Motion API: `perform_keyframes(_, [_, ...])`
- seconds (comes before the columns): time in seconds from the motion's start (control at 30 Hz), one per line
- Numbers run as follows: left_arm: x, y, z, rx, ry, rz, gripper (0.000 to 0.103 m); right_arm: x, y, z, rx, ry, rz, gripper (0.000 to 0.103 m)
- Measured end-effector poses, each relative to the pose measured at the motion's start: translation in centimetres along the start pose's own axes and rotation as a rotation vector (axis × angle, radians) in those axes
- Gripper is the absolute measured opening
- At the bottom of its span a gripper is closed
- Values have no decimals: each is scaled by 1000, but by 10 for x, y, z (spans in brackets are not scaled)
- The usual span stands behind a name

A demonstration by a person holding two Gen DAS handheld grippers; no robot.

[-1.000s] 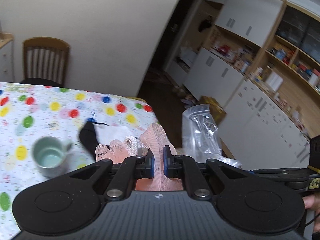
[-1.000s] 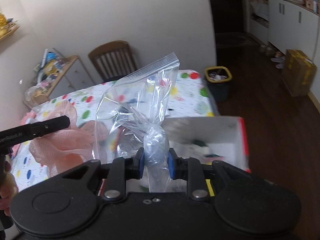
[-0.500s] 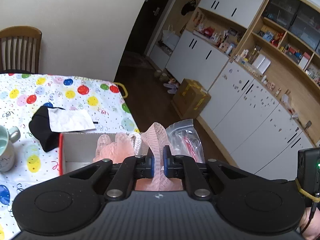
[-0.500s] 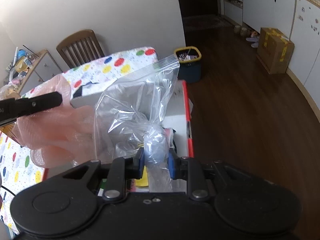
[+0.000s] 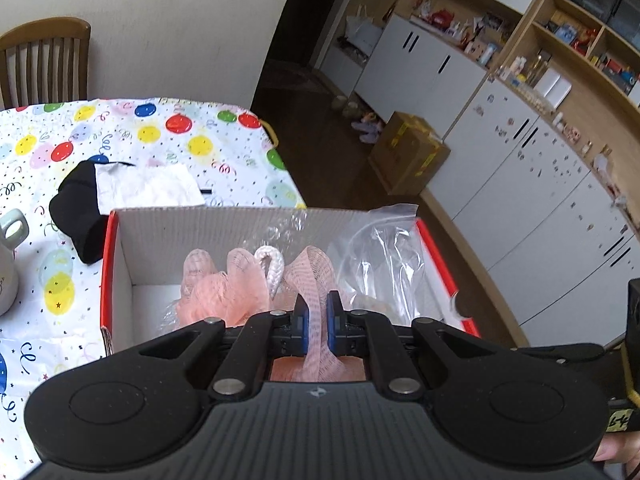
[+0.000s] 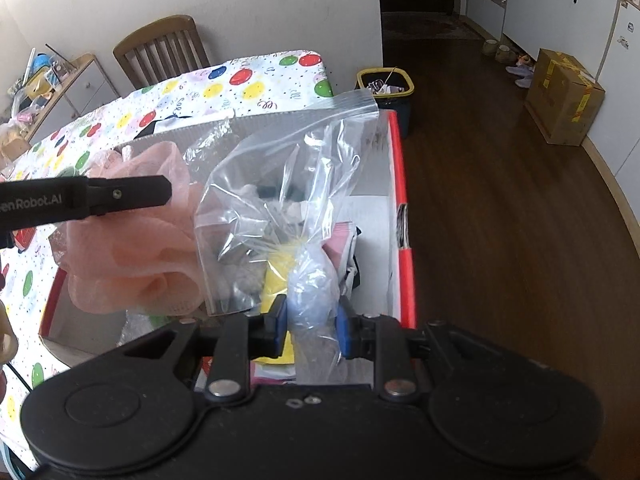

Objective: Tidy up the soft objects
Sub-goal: 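Release the pink puff into the box with the left tool while the right tool releases the zip bag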

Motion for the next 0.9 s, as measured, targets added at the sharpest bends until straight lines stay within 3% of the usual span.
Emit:
perform_keyframes(0.27, [-3,6,4,1,16,-1,8,3,1,0,48,-17,0,26])
perform_keyframes(0.43, [3,2,7,-24,6,4,17,7,0,1,71,-26,-13,30])
perform_keyframes(0.57, [9,-1,9,-50,0,0,35,13,1,0,91,-48,-18,43])
perform_keyframes(0.67, [14,-6,12,-74,-9,3,67,19,-1,1,95,-62,-30,57])
perform_keyframes(0.7, [17,-7,13,-80,-18,5,72,20,-2,1,95,-66,-33,57])
perform_keyframes(0.9, [29,-10,14,-94,-22,19,72,30,-4,0,101,-82,-53,64])
Point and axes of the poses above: each gripper's, at about its wrist camera, not at the fingertips, and x roughly against the way its jaws point, y to its left, z to its underside, the point moved 1 cm from there along -x, roughly the way its jaws point, and after that the axes turned 11 degrees about z, right-handed, at the moved point
